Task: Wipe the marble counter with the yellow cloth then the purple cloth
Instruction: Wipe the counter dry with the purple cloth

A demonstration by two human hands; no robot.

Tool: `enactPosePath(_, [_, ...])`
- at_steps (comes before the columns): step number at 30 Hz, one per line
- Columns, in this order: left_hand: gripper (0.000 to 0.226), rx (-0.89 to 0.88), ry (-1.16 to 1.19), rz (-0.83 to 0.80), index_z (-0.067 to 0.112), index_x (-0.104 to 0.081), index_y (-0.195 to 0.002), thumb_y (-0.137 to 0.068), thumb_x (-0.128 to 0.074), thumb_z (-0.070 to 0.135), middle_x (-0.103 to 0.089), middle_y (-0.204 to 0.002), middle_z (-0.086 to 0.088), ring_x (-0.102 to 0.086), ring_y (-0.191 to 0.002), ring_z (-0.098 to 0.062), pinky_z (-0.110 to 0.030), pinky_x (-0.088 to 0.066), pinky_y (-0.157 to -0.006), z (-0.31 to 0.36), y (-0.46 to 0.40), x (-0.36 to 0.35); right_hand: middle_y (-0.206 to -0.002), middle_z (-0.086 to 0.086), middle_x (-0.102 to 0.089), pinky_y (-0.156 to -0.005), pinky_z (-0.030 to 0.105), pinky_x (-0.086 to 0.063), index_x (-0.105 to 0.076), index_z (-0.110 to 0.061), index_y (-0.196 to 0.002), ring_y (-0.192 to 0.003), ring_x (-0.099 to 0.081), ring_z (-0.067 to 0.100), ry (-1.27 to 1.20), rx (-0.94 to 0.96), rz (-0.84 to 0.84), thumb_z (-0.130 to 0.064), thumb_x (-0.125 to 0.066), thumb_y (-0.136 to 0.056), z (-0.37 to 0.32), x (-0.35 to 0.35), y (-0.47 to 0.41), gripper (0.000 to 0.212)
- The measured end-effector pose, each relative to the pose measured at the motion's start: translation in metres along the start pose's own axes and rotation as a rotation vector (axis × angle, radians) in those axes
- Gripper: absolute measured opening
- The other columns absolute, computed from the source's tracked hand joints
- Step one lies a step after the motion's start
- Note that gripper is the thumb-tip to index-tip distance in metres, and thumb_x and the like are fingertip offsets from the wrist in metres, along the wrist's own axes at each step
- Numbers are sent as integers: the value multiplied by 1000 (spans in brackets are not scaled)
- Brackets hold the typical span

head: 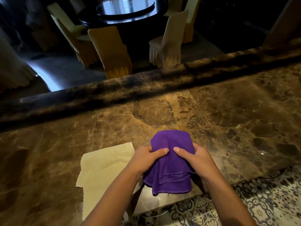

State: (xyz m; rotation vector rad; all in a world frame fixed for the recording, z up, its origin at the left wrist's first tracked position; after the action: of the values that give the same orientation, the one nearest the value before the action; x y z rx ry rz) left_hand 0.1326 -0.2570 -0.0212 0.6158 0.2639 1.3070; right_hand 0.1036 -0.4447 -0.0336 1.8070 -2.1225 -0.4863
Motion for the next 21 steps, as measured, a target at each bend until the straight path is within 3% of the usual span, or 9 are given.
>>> enactPosePath(2, [24,5,75,-43,11,-76,-75,-85,-80,33,-76,-67,-2,-67,-54,-9,-19,-46,-48,2,7,1,-106,12,-80,-82,37,-63,-73,-10,-115,-97,-77,27,-250,-45,-84,-11,-79,-83,-6,-3,6,32])
enactPosePath(4, [30,-2,169,-44,4,-79,-86,-82,-81,34,-81,-85,-11,-75,-73,-19,-31,-57,-68,4,14,4,-112,17,-78,-87,39,-63,-71,-8,-119,-103,-76,31,-400,-101,-150,-16,-77,-80,-12,-5,11,40])
enactPosePath(6, [39,-33,254,-23,1,-79,-94,-76,-83,35,-81,-96,-16,-76,-87,-26,-38,-57,-84,5,20,11,-112,20,-77,-82,37,-64,-72,-5,-117,-100,-77,30,-465,-162,-196,-21,-75,-79,-18,-8,15,42])
enactPosePath(10, [33,-95,336,8,9,-81,-97,-79,-81,37,-80,-105,-15,-76,-96,-25,-38,-57,-87,4,35,25,-109,21,-78,-73,30,-64,-74,-1,-112,-92,-78,26,-410,-159,-293,-26,-72,-78,-31,-22,24,43])
enactPosePath(12, [30,-109,396,26,12,-81,-99,-82,-78,36,-79,-109,-15,-76,-101,-28,-45,-55,-94,1,44,36,-106,18,-79,-70,28,-62,-78,-4,-104,-90,-78,24,-329,-106,-318,-31,-75,-74,-37,-33,29,41])
enactPosePath(15, [44,-110,461,55,9,-79,-105,-79,-76,43,-77,-114,-20,-69,-114,-43,-54,-46,-99,-8,60,57,-103,15,-80,-69,26,-60,-80,-8,-99,-90,-78,22,-220,-25,-352,-37,-76,-69,-47,-53,40,41])
enactPosePath(17, [41,-113,476,53,9,-79,-106,-81,-74,41,-77,-115,-19,-68,-116,-42,-52,-48,-100,-19,73,74,-105,12,-81,-72,26,-60,-76,-8,-107,-92,-77,20,-171,11,-390,-34,-73,-74,-50,-71,48,41])
enactPosePath(21, [30,-150,504,57,16,-81,-105,-81,-71,31,-79,-115,-10,-75,-109,-23,-30,-59,-86,-37,106,112,-108,8,-81,-83,31,-60,-77,-11,-107,-97,-75,20,-53,72,-470,-33,-70,-81,-48,-118,69,35])
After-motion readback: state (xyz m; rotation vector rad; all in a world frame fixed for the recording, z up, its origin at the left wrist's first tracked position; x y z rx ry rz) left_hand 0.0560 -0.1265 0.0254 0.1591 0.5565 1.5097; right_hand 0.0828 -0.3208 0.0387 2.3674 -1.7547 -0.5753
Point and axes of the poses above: each hand's wrist, its own y-axis away from the middle knuckle, its own x-axis out of the back of the hand, z = x × y, the point moved 2 cm from there along -y, towards the middle knuckle
